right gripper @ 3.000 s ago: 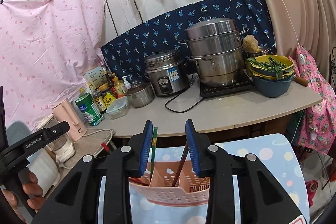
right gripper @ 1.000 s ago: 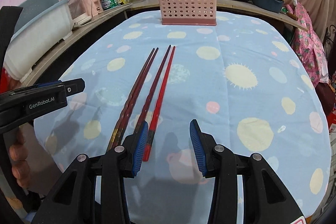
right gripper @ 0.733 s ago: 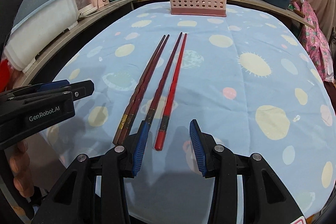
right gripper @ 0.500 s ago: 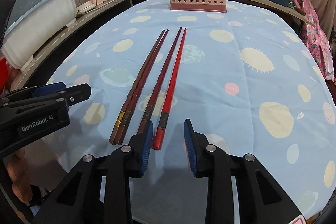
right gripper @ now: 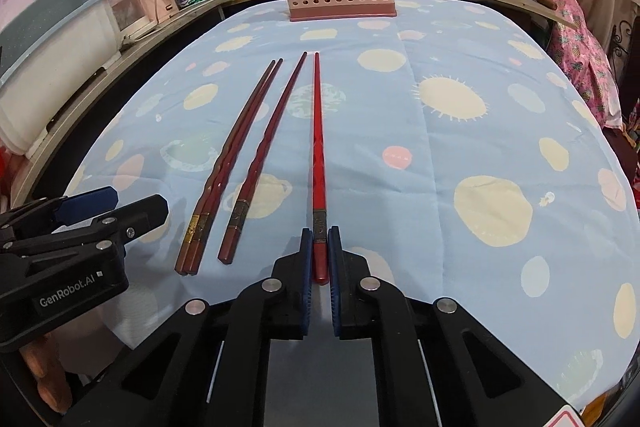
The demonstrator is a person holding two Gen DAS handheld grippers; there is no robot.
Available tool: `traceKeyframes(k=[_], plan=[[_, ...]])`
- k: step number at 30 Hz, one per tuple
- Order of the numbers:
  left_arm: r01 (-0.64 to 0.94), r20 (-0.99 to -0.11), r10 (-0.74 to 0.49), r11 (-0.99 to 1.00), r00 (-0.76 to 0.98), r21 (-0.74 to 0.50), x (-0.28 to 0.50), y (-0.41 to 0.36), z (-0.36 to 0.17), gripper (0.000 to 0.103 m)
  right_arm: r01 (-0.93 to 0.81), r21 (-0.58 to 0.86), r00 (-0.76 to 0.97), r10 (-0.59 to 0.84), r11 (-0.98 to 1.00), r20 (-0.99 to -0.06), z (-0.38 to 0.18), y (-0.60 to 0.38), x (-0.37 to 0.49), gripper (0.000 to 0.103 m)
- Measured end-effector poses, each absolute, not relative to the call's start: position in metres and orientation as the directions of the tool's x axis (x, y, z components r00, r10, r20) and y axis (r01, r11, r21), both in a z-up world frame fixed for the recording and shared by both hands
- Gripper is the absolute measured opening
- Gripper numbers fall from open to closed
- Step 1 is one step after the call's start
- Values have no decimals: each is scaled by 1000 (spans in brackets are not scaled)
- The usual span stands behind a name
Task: Organize utensils
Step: 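Grasp a red chopstick with the right tool while the left tool grasps a dark chopstick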
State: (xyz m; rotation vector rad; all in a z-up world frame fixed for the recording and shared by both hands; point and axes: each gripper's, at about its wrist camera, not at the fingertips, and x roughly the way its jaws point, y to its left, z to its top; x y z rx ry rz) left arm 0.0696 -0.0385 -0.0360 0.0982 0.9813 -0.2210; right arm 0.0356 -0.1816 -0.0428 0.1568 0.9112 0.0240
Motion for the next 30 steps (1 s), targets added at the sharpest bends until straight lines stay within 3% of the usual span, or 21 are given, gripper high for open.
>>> traceKeyframes(k=[25,30], plan=[[201,-847,-132,979,514,-30,76,-35,-50,66,46,150,613,91,988,-785,-43,-182,33,7],[212,-847,-106,977,521,8,73,-39,-52,59,45,151,613,92,988,-785,-43,-182,33,7]])
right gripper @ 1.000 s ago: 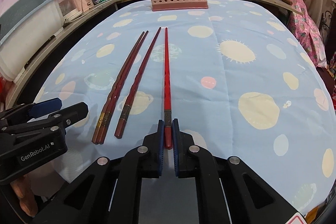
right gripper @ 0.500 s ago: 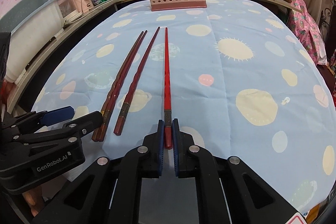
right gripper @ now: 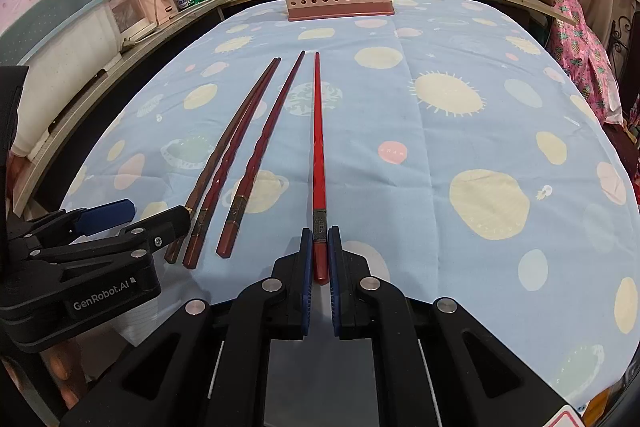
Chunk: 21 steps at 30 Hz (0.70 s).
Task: Organize utensils
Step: 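Grasp a red chopstick with the right tool while the left tool grasps a dark chopstick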
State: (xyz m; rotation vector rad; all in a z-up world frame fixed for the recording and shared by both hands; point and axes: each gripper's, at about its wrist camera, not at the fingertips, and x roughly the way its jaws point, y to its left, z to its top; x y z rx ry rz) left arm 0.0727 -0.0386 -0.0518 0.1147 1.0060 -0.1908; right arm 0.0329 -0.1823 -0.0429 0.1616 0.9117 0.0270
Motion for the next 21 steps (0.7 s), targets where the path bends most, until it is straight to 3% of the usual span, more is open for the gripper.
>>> traceKeyframes(k=[3,10,21], plan=[[215,-846,-113,977,521,2,73,-38,-50,50,45,151,613,92,988,-785,-43,-182,33,7],[215,-851,-142,976,505,-35,75,-30,-48,9,43,159,613,100,986,-784,-43,-183,33,7],[214,-846,-191,972,497,-93,74,-19,-29,8,38,177,640,112,983,-760,-24,-189,24,7]])
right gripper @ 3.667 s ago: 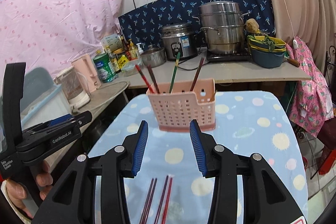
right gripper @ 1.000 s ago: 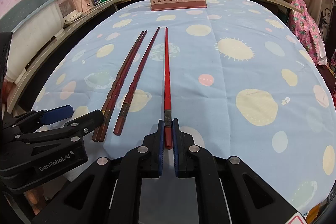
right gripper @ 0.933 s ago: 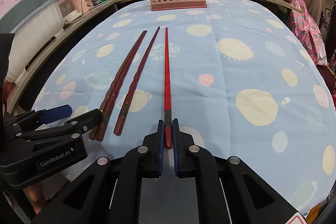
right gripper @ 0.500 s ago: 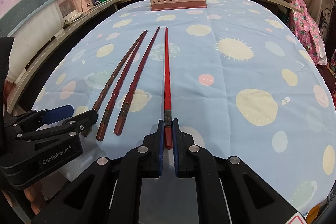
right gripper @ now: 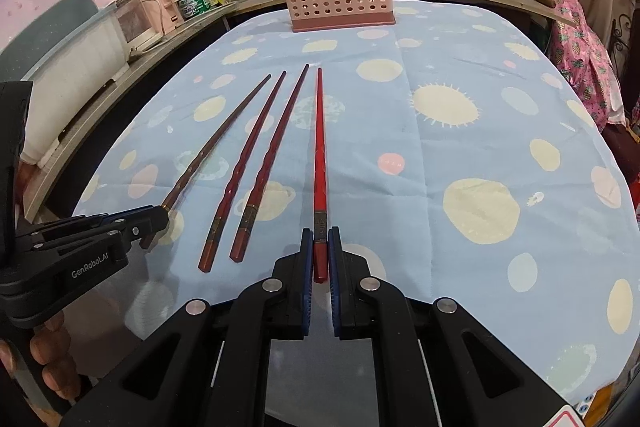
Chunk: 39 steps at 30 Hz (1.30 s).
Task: Organize utensils
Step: 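Grasp a red chopstick with the right tool while the left tool grasps a dark chopstick, then lift and carry both chopsticks toward the pink holder with both tools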
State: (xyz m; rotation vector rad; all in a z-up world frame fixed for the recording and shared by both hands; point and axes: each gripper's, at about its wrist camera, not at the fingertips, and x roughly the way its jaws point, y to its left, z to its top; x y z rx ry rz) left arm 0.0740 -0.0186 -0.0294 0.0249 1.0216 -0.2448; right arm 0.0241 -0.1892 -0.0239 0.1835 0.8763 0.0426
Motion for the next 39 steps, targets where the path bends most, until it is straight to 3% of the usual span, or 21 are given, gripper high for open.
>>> traceKeyframes(k=[27,39], plan=[[188,-654,-230,973,721,-135,126,-3,118,7,77,269,832,86,960,-547,118,-251,66,7],[172,-637,-214,977,741,-128,179,-11,136,8,76,269,851,78,960,-520,138,-265,114,7]])
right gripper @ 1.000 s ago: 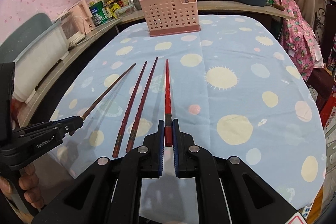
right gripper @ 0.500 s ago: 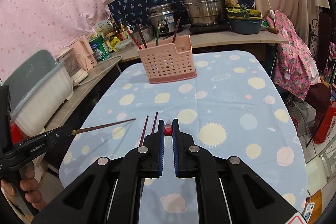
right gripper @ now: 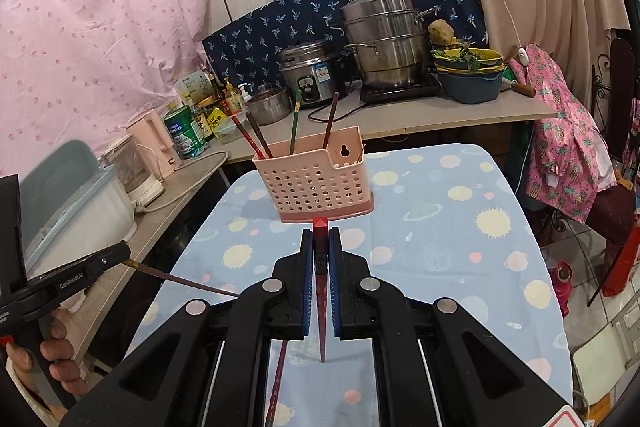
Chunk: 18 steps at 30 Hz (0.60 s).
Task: Organize utensils
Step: 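Lift and carry both chopsticks toward the pink holder with both tools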
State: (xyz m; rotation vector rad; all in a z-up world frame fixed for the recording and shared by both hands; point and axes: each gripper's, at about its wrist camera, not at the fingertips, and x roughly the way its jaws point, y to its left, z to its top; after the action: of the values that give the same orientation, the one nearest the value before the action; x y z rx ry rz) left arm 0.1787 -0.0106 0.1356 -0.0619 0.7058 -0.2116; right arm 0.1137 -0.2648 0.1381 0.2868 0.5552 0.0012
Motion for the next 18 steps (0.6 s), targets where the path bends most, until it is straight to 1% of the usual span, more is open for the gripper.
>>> traceKeyframes(k=[9,13,18], plan=[[189,-628,-226,974,745,-126,209,-19,154,7,76,262,854,73,962,-516,143,-272,140,7],[197,-605,-243,970,758,-143,229,-22,175,7,66,269,874,74,961,-480,161,-277,157,7],[201,-548,-250,968,798,-149,254,-26,208,7,52,273,905,70,961,-420,191,-285,187,7]])
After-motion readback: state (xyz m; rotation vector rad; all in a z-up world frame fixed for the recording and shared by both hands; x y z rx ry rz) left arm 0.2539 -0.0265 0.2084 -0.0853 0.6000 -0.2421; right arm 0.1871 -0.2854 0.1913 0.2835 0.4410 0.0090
